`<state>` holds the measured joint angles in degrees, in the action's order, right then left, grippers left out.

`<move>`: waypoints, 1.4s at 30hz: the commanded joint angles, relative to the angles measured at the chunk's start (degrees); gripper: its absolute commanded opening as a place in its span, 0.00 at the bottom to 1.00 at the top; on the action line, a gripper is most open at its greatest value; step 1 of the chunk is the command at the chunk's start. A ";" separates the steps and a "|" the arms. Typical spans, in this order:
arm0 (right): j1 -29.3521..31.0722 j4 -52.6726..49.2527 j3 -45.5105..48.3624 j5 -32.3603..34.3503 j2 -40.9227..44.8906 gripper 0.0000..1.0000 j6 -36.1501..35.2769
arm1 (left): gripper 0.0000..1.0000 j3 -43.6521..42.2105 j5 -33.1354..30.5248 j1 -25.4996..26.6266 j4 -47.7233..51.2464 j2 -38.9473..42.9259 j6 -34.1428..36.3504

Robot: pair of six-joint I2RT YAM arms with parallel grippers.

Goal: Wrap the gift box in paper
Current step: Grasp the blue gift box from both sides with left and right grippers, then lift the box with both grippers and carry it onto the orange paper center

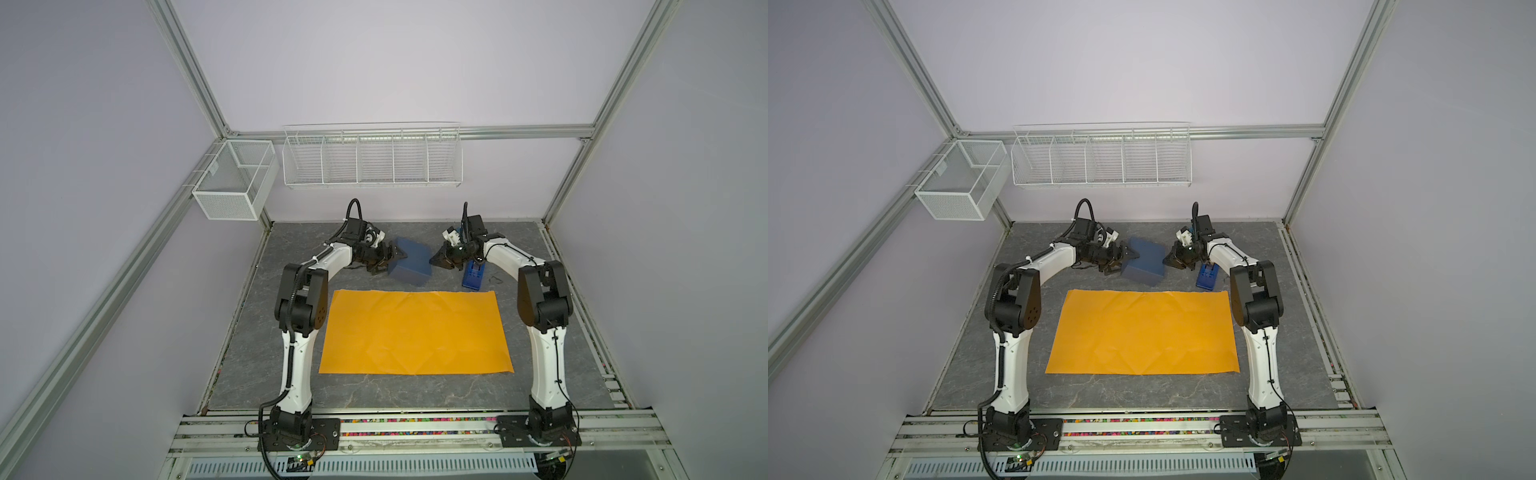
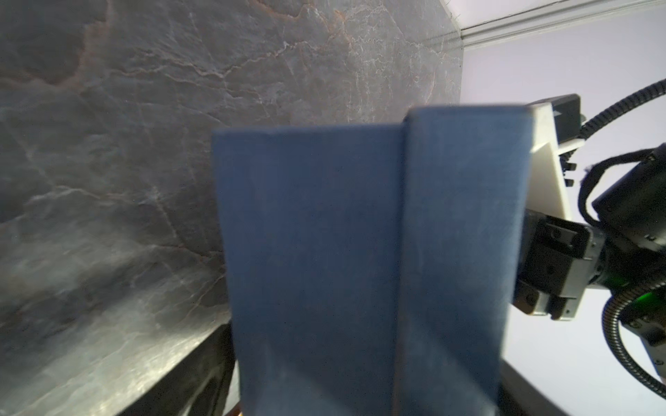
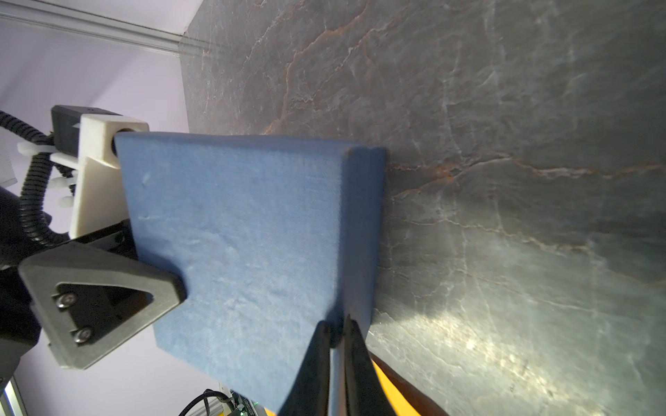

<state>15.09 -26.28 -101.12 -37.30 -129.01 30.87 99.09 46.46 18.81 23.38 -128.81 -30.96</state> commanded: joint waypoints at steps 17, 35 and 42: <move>-1.38 -3.93 12.38 4.68 18.56 0.26 -1.69 | 0.76 -14.68 -0.75 -0.19 -14.18 13.60 -9.61; -1.37 -2.72 35.79 6.77 43.00 0.32 -3.66 | 0.74 -49.81 -8.61 9.43 -23.69 44.79 -17.33; -1.14 -2.96 38.67 7.20 46.30 0.32 -4.37 | 0.74 -58.07 -11.72 14.60 -30.38 47.08 -20.94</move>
<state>13.87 -28.91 -63.86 -30.83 -83.85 28.01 42.46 37.01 32.27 -0.75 -82.39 -49.17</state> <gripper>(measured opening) 0.322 0.744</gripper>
